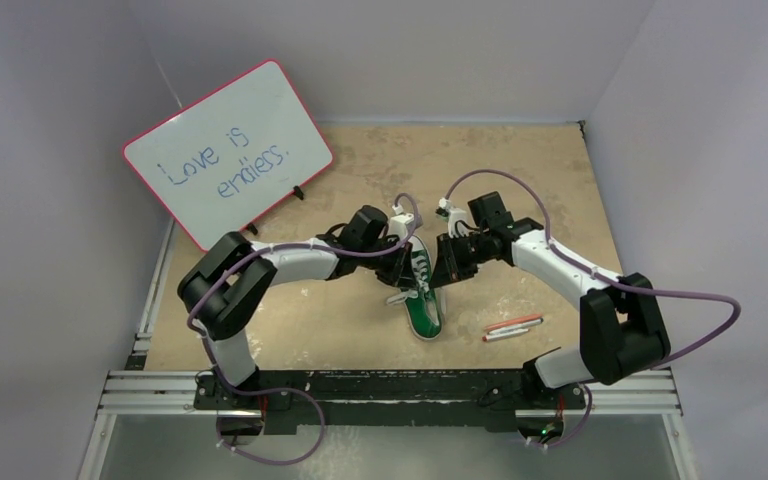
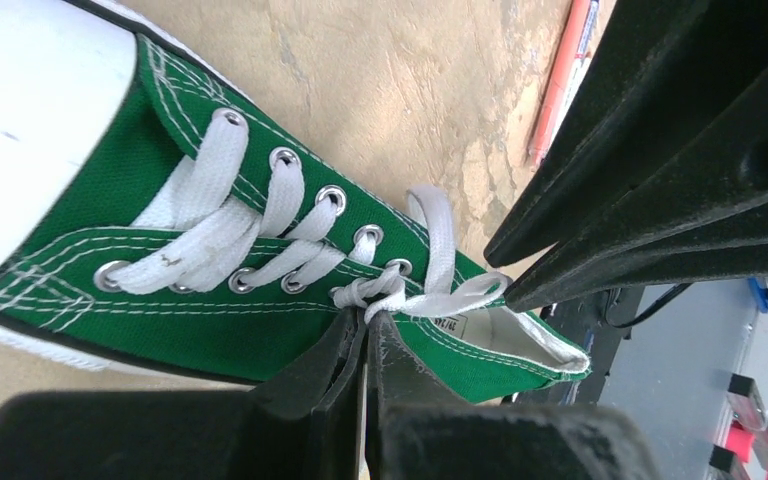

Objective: Tie the shoes

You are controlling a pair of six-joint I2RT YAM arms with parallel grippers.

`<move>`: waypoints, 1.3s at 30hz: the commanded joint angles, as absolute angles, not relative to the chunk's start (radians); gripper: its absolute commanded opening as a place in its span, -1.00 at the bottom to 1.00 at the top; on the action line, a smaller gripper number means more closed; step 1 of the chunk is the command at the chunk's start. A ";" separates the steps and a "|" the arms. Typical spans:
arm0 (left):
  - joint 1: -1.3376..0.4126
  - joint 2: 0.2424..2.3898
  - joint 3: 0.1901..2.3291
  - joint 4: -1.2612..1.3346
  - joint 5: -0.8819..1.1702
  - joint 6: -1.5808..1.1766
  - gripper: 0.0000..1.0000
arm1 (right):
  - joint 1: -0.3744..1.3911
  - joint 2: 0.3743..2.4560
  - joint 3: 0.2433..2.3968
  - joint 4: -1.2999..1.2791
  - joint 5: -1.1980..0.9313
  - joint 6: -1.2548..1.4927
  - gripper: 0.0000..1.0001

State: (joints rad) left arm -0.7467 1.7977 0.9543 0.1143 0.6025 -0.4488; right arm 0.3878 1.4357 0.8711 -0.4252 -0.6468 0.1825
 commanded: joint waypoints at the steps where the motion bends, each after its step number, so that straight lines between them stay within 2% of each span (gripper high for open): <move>1: -0.755 1.709 0.983 0.099 0.512 -0.377 -1.00 | 0.392 1.403 0.952 -0.466 -0.641 0.164 -0.51; 5: -0.758 1.689 0.986 0.084 0.482 -0.344 -1.00 | 0.386 1.416 0.984 -0.436 -0.606 0.179 -0.34; 13: -0.761 1.675 1.002 0.040 0.439 -0.307 -1.00 | 0.363 1.581 1.048 -0.370 -0.730 0.218 -0.31; 15: -0.762 1.669 0.992 0.050 0.432 -0.308 -1.00 | 0.363 1.612 1.064 -0.379 -0.718 0.207 -0.39; 19: -0.761 1.662 0.982 0.086 0.424 -0.323 -1.00 | 0.363 1.641 1.072 -0.383 -0.706 0.181 -0.79; 22: -0.764 1.658 0.970 0.132 0.416 -0.346 -1.00 | 0.363 1.650 1.059 -0.351 -0.731 0.182 -0.98; 39: -0.769 1.699 0.949 0.278 0.395 -0.430 -1.00 | 0.364 1.574 0.955 -0.293 -0.846 0.238 -1.00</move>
